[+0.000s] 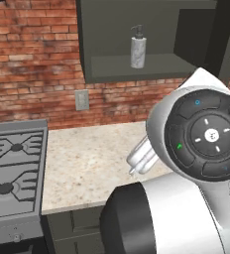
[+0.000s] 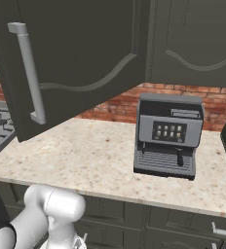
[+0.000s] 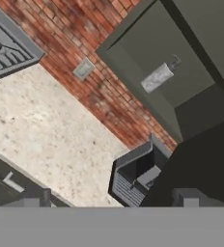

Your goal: Open the cabinet. Pick the soap dispenser and place it next to the sink. Then close the cabinet.

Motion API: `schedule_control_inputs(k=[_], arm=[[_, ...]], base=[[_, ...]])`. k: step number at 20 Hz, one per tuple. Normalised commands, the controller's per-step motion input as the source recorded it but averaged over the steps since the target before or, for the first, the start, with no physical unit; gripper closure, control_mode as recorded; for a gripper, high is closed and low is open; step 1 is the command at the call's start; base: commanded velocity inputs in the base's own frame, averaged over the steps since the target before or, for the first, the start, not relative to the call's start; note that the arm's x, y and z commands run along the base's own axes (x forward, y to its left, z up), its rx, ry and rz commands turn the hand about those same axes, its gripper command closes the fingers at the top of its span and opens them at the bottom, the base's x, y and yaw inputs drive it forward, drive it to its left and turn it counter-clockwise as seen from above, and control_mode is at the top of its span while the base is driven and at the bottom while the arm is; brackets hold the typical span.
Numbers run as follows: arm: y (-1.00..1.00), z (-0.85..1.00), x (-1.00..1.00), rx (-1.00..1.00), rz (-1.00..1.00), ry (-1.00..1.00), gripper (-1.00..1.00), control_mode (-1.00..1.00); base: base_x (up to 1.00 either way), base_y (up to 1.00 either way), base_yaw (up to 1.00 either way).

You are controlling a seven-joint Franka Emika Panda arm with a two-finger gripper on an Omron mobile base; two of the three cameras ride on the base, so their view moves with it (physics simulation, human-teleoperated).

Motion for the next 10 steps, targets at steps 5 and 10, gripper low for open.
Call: schedule_control_inputs(k=[5, 10], arm=[[0.0, -0.1, 0.96, -0.02, 0.0, -0.13, -1.0, -1.0], [0.0, -0.02, 0.88, -0.06, 0.0, -0.15, -1.0, -1.0]], base=[[0.0, 0.0, 0.0], [0.0, 0.0, 0.0]])
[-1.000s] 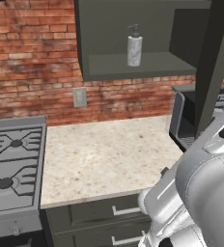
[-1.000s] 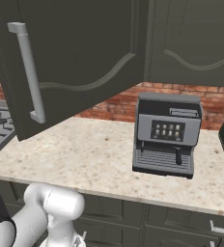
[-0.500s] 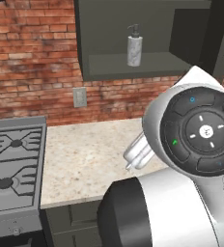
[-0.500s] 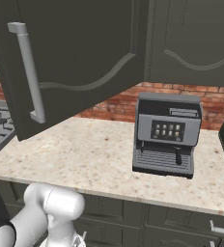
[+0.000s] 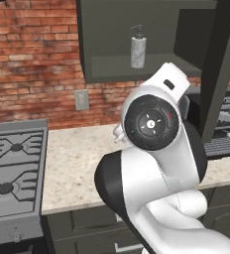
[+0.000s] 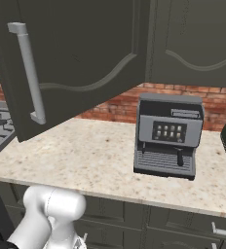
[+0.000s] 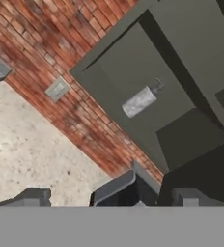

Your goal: Open the cabinet. Pick the soap dispenser and place it next to the sink. Then close the cabinet.

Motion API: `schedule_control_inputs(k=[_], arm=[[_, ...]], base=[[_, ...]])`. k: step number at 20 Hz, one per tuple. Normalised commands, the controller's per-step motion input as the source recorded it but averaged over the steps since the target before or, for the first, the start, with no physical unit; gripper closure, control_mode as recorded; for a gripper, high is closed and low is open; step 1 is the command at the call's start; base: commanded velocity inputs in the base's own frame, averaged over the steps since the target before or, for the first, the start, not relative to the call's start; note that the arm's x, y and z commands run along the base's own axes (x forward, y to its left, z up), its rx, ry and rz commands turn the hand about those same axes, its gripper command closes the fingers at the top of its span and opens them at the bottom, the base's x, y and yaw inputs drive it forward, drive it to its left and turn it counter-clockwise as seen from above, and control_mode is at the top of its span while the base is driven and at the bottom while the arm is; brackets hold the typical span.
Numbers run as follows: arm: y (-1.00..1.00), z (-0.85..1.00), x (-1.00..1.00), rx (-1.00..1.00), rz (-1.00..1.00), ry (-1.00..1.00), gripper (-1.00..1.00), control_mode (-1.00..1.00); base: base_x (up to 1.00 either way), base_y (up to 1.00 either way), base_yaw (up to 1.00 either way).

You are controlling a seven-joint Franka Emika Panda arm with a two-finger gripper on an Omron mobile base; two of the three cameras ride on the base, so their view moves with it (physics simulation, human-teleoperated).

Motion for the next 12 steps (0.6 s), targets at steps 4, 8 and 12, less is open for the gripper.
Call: schedule_control_inputs(k=[4, 8, 12], arm=[[0.0, 0.0, 0.56, -0.12, 0.0, -0.09, -1.0, -1.0], [-0.06, 0.09, 0.12, -0.16, -0.1, 0.0, -1.0, -1.0], [-0.27, 0.15, 0.0, -0.14, -0.21, 0.02, -1.0, -1.0]], base=[[0.0, 0.0, 0.0], [0.0, 0.0, 0.0], [0.0, 0.0, 0.0]])
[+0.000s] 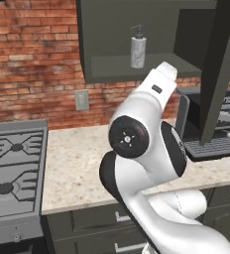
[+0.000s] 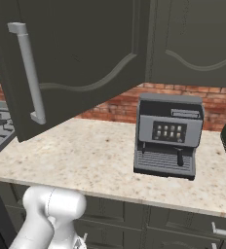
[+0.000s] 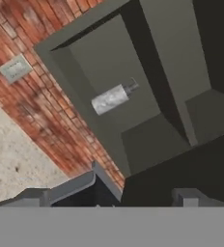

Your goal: Open the cabinet. Pick the soap dispenser and place it next to the sink. Then close the cabinet.

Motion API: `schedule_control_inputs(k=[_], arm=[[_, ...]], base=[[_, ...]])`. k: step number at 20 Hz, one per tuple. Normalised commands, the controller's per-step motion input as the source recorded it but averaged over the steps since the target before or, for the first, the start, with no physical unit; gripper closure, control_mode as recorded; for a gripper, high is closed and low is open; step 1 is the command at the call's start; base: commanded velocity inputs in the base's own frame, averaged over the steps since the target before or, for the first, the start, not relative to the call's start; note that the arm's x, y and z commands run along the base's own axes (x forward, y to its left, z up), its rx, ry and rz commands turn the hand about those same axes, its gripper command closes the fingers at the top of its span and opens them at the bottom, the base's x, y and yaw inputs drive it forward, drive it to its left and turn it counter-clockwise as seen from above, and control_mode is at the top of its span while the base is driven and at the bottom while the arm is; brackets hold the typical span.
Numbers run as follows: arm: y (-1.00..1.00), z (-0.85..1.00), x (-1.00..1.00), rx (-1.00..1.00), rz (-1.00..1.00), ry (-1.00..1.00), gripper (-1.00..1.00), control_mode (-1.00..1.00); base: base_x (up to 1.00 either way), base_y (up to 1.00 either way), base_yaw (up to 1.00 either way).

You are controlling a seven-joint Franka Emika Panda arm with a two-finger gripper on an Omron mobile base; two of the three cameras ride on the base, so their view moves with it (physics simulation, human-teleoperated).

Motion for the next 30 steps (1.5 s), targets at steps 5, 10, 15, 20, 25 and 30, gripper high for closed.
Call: schedule_control_inputs(k=[5, 10, 15, 20, 25, 30], arm=[[-0.36, 0.22, -0.04, -0.08, -0.31, 0.11, -1.0, -1.0], [-0.08, 0.05, 0.0, -0.05, -0.34, 0.17, -1.0, -1.0], [0.0, 0.0, 0.16, -0.03, -0.41, 0.16, -1.0, -1.0], [0.0, -0.02, 0.4, -0.05, -0.37, 0.04, -1.0, -1.0], [-0.03, 0.0, 0.16, -0.01, -0.18, -0.01, -1.0, -1.0], [-0.47, -0.02, -0.02, 0.0, -0.02, -0.11, -1.0, -1.0]], base=[[0.0, 0.0, 0.0], [0.0, 0.0, 0.0], [0.0, 0.0, 0.0], [0.0, 0.0, 0.0], [0.0, 0.0, 0.0], [0.0, 0.0, 0.0]])
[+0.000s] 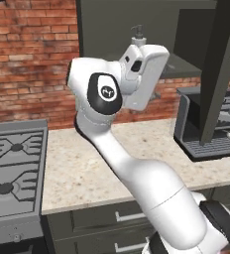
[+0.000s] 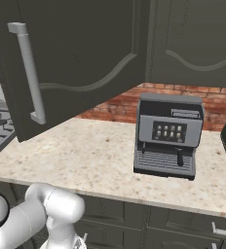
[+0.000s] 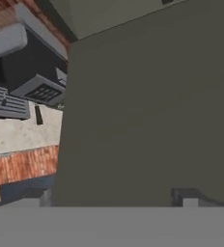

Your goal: Open the cabinet. Pick the soap dispenser and place it next to the sink. Then close the cabinet.

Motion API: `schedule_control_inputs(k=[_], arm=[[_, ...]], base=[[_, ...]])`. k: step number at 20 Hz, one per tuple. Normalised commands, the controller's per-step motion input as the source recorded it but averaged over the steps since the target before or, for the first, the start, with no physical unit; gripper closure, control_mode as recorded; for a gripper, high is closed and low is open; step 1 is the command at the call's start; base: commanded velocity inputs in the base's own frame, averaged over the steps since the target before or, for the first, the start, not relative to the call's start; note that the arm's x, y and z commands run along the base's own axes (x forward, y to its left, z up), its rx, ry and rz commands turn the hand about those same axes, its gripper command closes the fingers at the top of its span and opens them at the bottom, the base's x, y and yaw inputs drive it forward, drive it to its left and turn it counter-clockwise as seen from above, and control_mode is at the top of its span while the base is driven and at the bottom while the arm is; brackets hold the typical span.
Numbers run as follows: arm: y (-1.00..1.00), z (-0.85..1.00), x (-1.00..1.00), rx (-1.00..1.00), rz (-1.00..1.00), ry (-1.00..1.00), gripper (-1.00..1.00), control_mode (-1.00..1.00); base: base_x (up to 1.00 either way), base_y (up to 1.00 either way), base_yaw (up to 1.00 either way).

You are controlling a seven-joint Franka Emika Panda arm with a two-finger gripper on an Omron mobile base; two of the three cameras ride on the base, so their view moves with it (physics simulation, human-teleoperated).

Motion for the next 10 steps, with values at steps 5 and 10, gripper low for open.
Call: schedule_control_inputs(k=[5, 10], arm=[[-0.84, 0.0, -0.45, 0.0, -0.04, -0.16, -1.0, -1.0], [-0.87, 0.0, -0.56, 0.0, -0.04, -0.13, -1.0, -1.0]], base=[[0.0, 0.0, 0.0], [0.0, 0.0, 0.0]])
